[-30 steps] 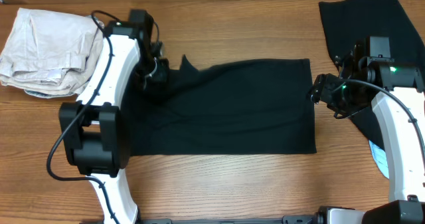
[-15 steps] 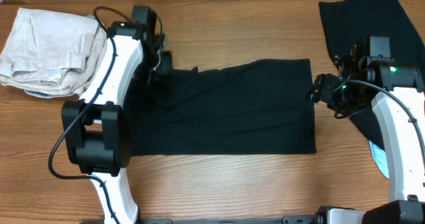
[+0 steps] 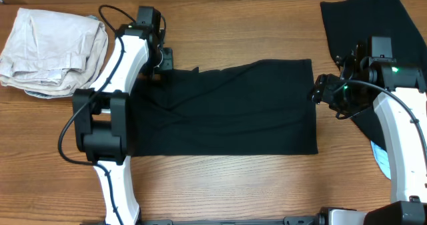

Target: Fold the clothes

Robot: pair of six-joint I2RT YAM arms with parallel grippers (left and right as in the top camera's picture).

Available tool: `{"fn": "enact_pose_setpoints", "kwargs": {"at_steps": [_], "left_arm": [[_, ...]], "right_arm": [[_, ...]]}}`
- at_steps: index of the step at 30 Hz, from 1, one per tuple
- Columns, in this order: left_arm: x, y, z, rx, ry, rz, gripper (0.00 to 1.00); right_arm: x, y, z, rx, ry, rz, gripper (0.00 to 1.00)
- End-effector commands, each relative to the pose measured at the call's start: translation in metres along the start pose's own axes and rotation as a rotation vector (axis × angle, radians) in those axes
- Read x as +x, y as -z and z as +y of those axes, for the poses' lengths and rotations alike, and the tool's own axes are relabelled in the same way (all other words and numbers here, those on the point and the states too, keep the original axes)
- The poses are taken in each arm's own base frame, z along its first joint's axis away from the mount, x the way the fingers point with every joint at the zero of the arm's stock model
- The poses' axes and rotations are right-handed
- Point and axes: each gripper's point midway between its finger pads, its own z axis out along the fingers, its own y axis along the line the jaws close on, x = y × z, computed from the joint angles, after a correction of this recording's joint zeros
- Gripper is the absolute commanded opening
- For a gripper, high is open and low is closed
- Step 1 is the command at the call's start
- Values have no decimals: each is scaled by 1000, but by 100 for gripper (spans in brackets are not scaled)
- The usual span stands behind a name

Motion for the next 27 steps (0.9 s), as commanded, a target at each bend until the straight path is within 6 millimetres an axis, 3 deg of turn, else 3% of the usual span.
{"fn": "enact_pose_setpoints", "kwargs": {"at_steps": [1, 6, 9, 11, 12, 16, 19, 21, 27], "left_arm": [[-6, -11, 2, -15, 21, -7, 42], [-12, -23, -3, -9, 12, -28, 40], [-18, -23, -5, -3, 10, -54, 27], [-24, -22, -6, 2, 11, -77, 8], [-26, -22, -5, 4, 14, -86, 4], [-38, -12, -7, 10, 21, -119, 4], [-61, 11, -13, 25, 18, -186, 4], [-97, 58, -22, 50, 15, -300, 4], [-141, 135, -33, 87, -2, -486, 4]], "right_arm": [[-6, 8, 4, -1, 20, -32, 71], [-6, 8, 4, -4, 20, -31, 71], [-6, 8, 4, -4, 21, -32, 71], [-8, 8, 5, -6, 15, -40, 72], [-10, 8, 5, -8, 7, -47, 72], [-25, 9, 10, -25, 5, -107, 71], [-42, 10, 14, -43, 22, -171, 71], [-67, 7, 20, -63, 43, -253, 71], [-115, -11, 27, -87, 70, -365, 71]]}}
